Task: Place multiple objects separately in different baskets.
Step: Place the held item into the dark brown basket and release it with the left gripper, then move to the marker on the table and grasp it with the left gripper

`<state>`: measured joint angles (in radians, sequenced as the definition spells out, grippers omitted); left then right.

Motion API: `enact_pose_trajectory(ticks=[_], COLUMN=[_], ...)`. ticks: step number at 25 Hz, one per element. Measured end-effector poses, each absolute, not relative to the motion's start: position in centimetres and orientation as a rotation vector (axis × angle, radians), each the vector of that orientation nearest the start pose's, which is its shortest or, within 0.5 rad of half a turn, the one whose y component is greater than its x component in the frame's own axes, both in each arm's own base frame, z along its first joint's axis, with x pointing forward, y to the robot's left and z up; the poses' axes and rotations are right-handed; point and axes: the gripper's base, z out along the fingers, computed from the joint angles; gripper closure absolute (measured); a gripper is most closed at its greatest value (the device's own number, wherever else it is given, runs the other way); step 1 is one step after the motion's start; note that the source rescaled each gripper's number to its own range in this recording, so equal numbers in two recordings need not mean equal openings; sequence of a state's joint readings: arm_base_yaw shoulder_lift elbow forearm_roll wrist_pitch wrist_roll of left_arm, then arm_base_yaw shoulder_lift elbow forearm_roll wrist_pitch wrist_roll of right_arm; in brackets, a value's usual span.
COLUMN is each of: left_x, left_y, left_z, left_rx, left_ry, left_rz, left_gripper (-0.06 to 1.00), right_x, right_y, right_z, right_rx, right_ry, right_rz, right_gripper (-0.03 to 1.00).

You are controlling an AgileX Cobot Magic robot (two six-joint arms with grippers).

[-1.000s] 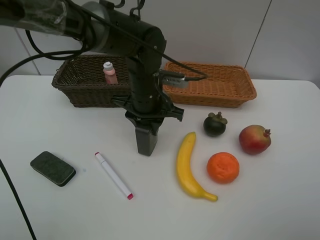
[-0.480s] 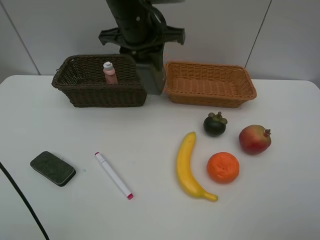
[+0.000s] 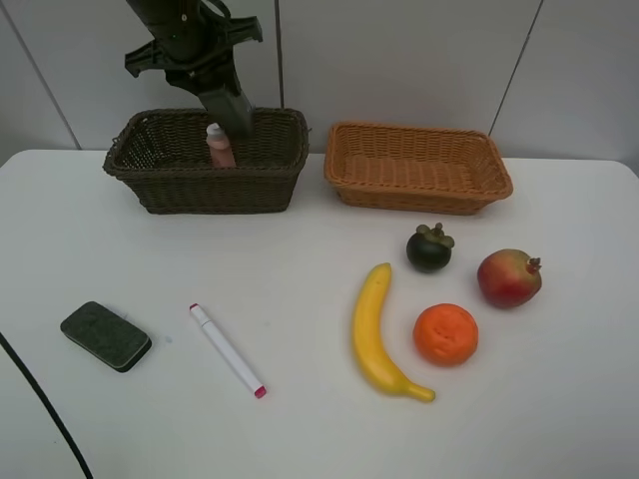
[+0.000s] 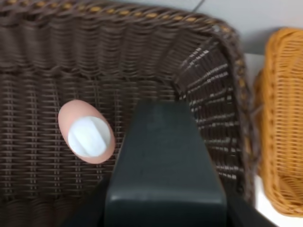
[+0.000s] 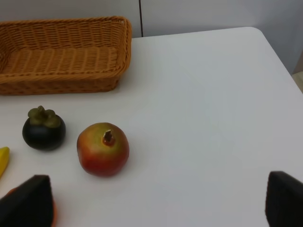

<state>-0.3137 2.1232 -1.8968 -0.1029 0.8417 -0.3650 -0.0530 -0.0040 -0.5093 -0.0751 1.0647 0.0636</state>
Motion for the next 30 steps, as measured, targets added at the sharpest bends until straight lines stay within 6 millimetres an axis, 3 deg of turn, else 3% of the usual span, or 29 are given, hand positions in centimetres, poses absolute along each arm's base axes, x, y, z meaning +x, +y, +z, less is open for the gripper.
enact_pose_trajectory(ticks=[3,4,5,7,10,13,17,23,26,30], left_x=[46.3,46.4,46.4,46.3,46.3,46.2,45.6,44.3,42.2,36.7], left_y=[-16.0,-16.1,-16.2,-16.3,-16.3,-16.4,-16.4,-16.2,-15.6,-16.2], left_z=[23.0,22.5,22.0,21.7,21.8,22.9,26.0,29.6,30.4,30.7], left_rx=[-0.082,-0.073,-0.068,-0.070,-0.071,-0.062,-0.034,-0.029,-0.026,0.048], left_ry=[2.635,2.649,2.662,2.679,2.691,2.706,2.785,2.757,2.783,2.871], left_rz=[-0.367,-0.366,-0.370,-0.377,-0.382,-0.383,-0.386,-0.422,-0.428,-0.423], left_gripper=[0.59,0.55,0.47,0.21,0.03,-0.01,-0.01,-0.01,-0.01,-0.01], right_x=[-0.7,-0.7,-0.7,-0.7,-0.7,-0.7,-0.7,-0.7,-0.7,-0.7], right_y=[-0.6,-0.6,-0.6,-0.6,-0.6,-0.6,-0.6,-0.6,-0.6,-0.6], right_z=[28.0,28.0,28.0,28.0,28.0,28.0,28.0,28.0,28.0,28.0], right_rx=[0.123,0.123,0.123,0.123,0.123,0.123,0.123,0.123,0.123,0.123], right_ry=[2.030,2.030,2.030,2.030,2.030,2.030,2.030,2.030,2.030,2.030], right_rz=[-0.083,-0.083,-0.083,-0.083,-0.083,-0.083,-0.083,-0.083,-0.083,-0.083], right_gripper=[-0.02,-0.02,-0.02,-0.02,-0.02,-0.02,-0.02,-0.02,-0.02,-0.02])
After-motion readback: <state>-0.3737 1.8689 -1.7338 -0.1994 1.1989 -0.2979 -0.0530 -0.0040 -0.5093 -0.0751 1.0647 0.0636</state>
